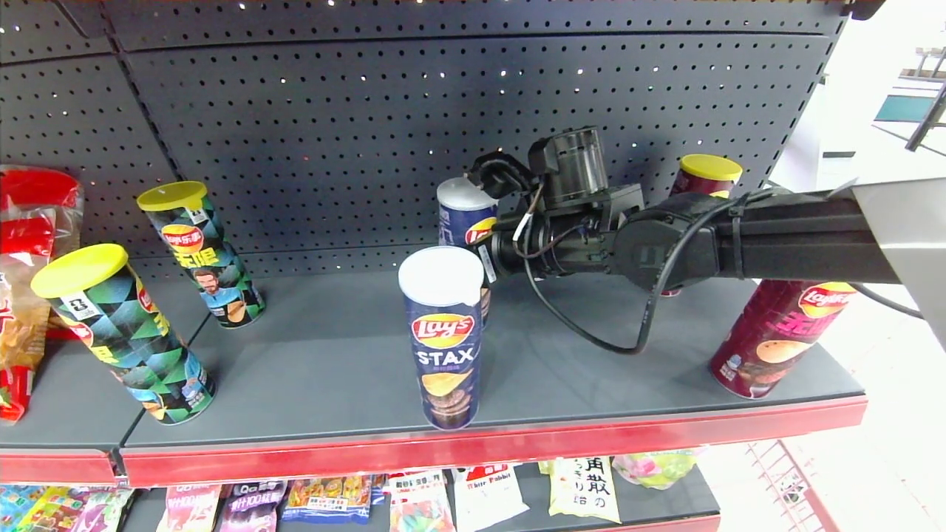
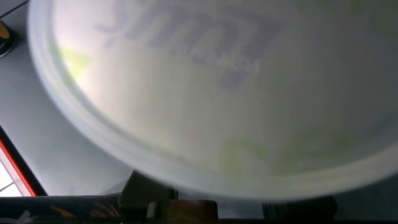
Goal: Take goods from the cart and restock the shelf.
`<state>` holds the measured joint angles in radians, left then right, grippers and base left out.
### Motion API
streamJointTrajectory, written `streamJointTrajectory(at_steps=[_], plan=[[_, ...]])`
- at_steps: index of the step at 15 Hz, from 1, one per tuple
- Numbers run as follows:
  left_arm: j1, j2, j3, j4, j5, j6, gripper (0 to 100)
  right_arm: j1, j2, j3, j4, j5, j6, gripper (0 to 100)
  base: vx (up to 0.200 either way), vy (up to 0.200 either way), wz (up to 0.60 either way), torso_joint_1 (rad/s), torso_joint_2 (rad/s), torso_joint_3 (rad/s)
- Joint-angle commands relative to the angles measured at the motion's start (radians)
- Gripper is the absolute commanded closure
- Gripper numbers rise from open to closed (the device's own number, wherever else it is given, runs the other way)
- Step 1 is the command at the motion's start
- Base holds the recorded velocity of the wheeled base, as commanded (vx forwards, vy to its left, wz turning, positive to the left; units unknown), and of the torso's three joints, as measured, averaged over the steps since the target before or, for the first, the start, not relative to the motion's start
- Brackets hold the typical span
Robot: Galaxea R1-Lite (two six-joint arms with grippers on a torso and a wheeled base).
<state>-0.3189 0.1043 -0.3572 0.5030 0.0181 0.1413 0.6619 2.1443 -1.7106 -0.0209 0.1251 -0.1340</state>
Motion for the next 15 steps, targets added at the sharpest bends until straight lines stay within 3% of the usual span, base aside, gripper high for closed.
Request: streamJointTrajectory(at_steps=[1, 7, 8, 15], plan=[[0.0, 0.002, 0.0, 0.0, 0.0, 0.0, 0, 0.001, -0.003, -0.001, -0.002, -0.001, 0.001, 100, 0.0, 0.0, 0.0, 0.0, 0.0, 0.0], [0.0, 0.002, 0.0, -0.001, 0.0, 0.0, 0, 0.01, 0.0, 0.003, -0.002, -0.001, 0.001, 100, 0.0, 0.0, 0.0, 0.0, 0.0, 0.0], [0.0, 0.003, 0.0, -0.001, 0.0, 0.0, 0, 0.012, 0.0, 0.009, -0.005, -0.001, 0.001, 0, 0.0, 0.0, 0.0, 0.0, 0.0, 0.0], [0.0, 0.002, 0.0, -0.001, 0.0, 0.0, 0, 0.001, -0.046, 0.049, 0.002, -0.028, 0.005, 0, 0.0, 0.0, 0.0, 0.0, 0.0, 0.0]])
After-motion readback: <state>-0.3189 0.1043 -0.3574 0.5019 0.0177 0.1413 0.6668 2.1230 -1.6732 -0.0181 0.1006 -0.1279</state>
